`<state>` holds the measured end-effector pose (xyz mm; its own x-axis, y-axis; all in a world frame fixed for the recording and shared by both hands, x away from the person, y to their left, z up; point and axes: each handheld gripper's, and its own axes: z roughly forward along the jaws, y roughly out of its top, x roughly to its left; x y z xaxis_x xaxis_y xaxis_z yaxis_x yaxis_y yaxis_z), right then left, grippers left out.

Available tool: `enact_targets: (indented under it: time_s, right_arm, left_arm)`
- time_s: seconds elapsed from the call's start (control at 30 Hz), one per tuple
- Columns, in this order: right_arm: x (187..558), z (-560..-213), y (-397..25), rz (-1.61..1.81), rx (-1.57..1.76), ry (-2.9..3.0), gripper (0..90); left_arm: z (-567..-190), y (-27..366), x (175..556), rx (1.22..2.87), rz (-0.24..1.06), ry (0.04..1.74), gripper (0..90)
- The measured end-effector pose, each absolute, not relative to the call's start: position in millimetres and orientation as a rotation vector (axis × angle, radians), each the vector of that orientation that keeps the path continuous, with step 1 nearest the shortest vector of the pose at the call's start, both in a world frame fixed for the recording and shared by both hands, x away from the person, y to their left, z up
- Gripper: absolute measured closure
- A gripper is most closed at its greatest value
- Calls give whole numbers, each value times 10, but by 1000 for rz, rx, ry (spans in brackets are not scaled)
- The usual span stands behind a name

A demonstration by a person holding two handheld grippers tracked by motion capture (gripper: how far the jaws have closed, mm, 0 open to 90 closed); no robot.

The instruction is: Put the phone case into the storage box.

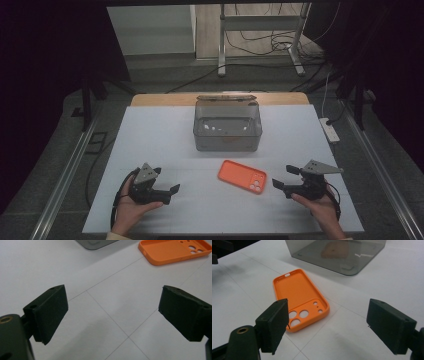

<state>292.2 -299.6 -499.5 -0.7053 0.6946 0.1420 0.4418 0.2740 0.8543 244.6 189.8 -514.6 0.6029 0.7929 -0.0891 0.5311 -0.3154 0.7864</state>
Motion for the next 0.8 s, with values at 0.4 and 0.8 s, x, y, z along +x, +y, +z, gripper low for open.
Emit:
enact_targets:
  time_s: [0.4, 0.8]
  right_arm:
    - [3020, -5023, -3003, 1365, 1063, 2312, 186]
    - [3035, -5033, -2972, 1344, 1066, 2327, 188]
  left_arm:
    - [-5162, 1905, 2479, 2011, 396, 1029, 87]
    - [-5154, 1913, 2477, 1992, 397, 1032, 84]
